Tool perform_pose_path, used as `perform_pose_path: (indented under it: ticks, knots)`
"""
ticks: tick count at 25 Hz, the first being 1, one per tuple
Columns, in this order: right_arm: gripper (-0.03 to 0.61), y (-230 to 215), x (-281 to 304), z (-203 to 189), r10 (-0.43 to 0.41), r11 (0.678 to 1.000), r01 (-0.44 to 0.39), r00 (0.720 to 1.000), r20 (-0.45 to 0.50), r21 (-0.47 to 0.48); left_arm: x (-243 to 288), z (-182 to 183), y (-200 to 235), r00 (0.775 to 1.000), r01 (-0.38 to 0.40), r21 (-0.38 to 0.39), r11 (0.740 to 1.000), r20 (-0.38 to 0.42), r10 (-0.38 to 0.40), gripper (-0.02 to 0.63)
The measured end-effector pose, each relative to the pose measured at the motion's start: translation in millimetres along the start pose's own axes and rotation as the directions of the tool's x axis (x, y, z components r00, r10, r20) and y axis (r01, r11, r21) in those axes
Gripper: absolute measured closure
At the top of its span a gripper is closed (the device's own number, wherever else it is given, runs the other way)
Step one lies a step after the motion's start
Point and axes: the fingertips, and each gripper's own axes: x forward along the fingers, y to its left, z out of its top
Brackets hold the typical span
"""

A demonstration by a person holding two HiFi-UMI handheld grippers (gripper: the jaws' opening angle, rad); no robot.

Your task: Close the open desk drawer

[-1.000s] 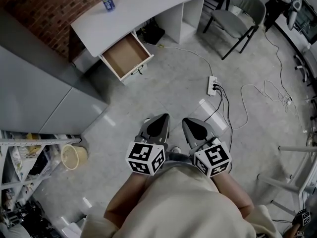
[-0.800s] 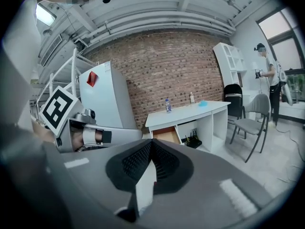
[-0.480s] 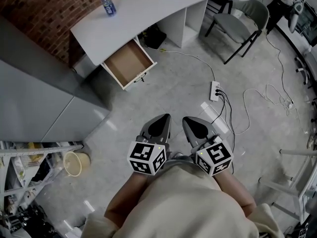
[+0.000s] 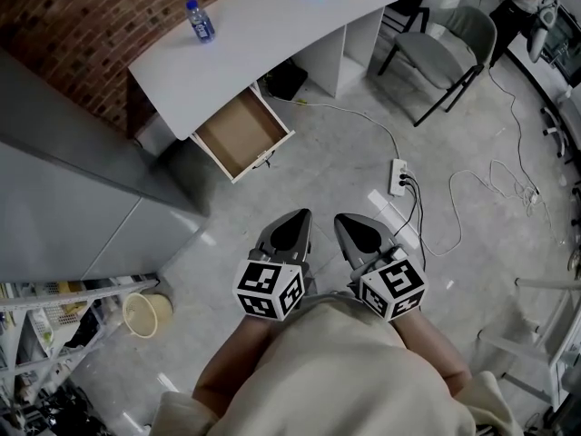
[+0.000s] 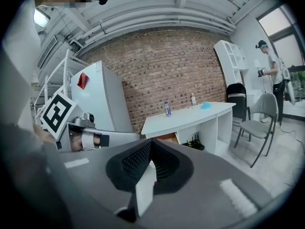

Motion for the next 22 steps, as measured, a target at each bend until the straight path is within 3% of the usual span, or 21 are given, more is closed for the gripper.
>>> perform_pose_path:
  ticks: [22]
  knots:
    - [0.577, -2, 130, 30, -0.026, 0.995, 0.028, 0.999, -0.029, 0.096, 26, 45, 126, 0.999, 0.014, -0.002, 1.0, -0.052, -0.014, 0.612]
